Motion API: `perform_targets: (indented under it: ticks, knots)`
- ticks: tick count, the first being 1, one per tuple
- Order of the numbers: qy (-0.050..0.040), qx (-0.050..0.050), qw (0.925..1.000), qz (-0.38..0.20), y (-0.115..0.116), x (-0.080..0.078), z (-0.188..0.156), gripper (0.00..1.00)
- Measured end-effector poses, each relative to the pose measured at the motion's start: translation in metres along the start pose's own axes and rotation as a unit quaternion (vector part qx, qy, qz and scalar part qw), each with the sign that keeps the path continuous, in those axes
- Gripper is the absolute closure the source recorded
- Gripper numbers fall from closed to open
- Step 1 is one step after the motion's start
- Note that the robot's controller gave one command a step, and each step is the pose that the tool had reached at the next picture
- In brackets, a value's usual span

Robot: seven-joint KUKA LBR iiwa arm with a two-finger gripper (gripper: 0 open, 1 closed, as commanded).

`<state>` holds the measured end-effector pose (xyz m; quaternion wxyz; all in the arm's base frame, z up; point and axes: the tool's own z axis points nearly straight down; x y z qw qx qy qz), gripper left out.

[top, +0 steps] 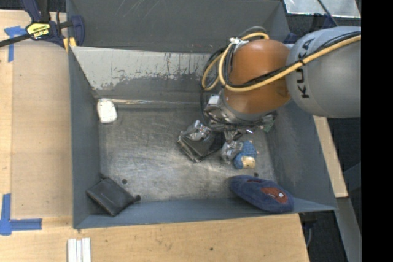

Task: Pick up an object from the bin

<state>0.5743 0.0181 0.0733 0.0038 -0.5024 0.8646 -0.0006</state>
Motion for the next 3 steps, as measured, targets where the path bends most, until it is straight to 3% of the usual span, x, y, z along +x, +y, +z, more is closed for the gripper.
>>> perform_targets:
  ticks: [1,2,3]
  knots:
    - [-0.0018,0.003,1.0000,0.000,-0.001,-0.002,-0.003,1.00]
    - [0.0016,-0.001,1.0000,0.006,0.005,-0.011,-0.095,1.00]
    - [0.0021,-0.001,1.0000,-0.002,0.003,0.000,-0.200,1.00]
